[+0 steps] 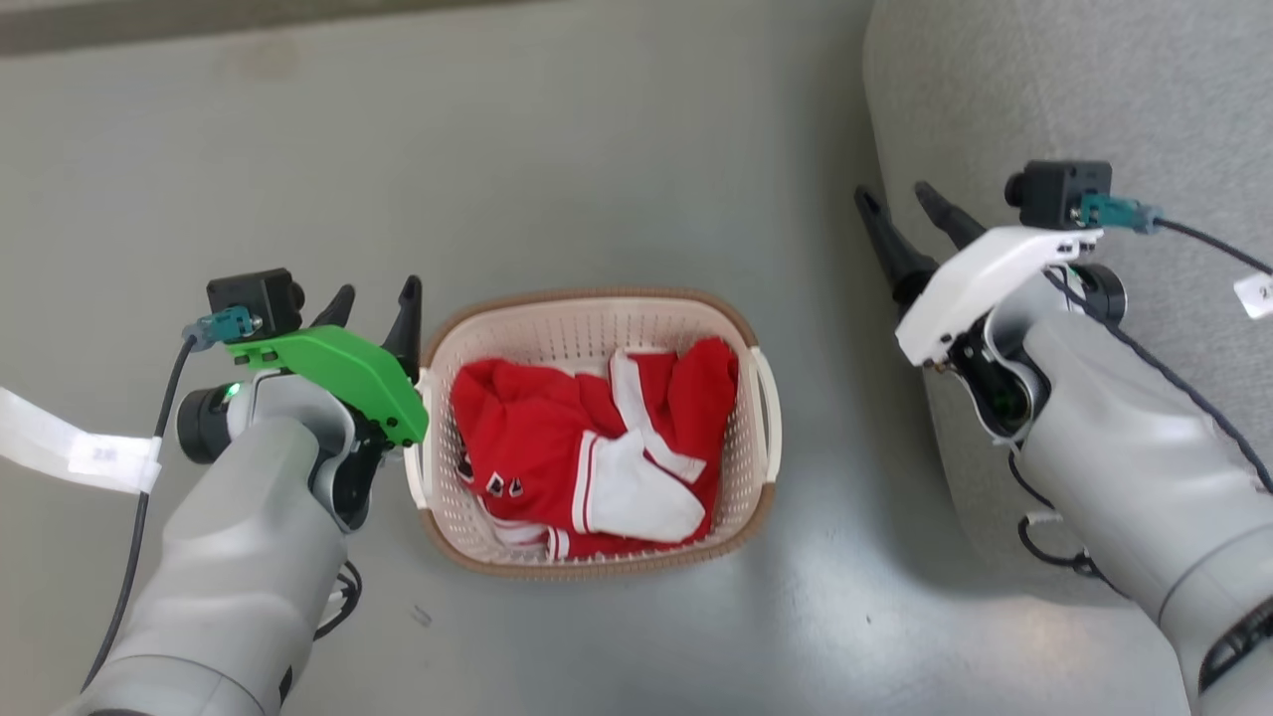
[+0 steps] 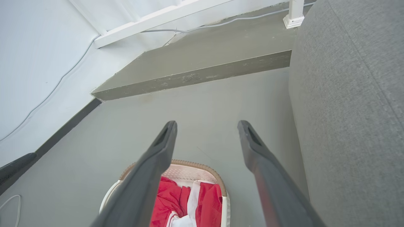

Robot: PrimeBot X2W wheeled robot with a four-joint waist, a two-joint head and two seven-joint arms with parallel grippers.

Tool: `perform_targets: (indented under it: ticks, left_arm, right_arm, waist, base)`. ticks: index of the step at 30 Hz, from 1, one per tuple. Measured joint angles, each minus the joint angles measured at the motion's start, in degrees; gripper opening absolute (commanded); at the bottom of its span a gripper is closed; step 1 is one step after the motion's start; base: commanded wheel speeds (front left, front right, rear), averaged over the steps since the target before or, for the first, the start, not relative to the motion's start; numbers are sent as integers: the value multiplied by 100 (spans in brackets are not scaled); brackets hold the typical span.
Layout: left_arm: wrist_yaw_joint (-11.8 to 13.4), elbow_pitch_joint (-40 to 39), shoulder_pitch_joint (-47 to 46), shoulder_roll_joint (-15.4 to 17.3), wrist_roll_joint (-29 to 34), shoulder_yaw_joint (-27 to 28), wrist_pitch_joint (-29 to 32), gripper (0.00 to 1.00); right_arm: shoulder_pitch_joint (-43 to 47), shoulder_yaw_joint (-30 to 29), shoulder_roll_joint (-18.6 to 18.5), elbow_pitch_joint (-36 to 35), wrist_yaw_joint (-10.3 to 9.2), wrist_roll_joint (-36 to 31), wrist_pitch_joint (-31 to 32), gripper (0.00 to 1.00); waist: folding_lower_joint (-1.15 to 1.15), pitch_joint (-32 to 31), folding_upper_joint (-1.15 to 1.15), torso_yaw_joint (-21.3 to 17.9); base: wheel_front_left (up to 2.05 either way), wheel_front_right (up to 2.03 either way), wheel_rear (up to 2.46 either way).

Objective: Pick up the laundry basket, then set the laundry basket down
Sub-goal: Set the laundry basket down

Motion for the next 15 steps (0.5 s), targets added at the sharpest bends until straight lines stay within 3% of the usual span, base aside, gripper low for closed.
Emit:
perform_targets:
  ticks: [11,15]
  left_arm:
    - [11,-913,639,212,444,648,0,100]
    - [86,-1262,954,221,538,904,0,100]
  right_arm:
    - [838,-670,-58,-799,-113,-665,-9,100]
    - [1119,-940,-91,-1151,-241,-942,-9,100]
  waist:
    - [0,-808,0,50]
    - [0,-1096,0,58]
  base:
    - [0,0,0]
    - [0,0,0]
